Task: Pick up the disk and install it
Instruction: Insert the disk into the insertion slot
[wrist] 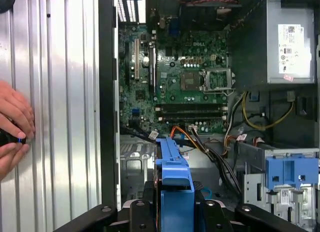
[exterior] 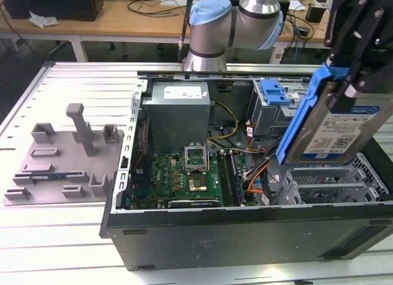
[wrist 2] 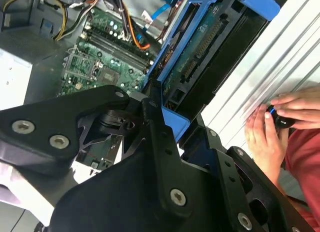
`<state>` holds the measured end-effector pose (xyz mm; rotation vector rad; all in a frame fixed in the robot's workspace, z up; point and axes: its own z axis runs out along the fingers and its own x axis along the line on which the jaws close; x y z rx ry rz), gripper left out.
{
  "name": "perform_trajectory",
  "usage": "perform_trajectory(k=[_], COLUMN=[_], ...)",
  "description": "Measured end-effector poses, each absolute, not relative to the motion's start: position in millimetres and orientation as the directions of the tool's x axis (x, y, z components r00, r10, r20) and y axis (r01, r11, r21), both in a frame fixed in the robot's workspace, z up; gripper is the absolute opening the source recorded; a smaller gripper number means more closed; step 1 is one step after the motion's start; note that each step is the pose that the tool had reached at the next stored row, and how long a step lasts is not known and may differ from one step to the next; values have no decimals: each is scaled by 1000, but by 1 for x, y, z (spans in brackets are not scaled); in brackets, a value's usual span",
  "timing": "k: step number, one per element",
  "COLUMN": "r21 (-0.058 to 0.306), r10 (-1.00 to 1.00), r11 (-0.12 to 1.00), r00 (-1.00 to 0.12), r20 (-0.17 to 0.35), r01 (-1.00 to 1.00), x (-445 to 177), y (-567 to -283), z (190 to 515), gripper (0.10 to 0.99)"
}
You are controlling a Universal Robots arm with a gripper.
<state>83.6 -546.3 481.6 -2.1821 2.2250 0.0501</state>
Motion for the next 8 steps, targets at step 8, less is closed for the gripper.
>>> perform_trajectory(k=[8], r21=[-3], r10=[-999], r11=[19], r00=[-19], r20=[-40], r01=[-1000], x=[101], y=[-547], z=[480], gripper=[369])
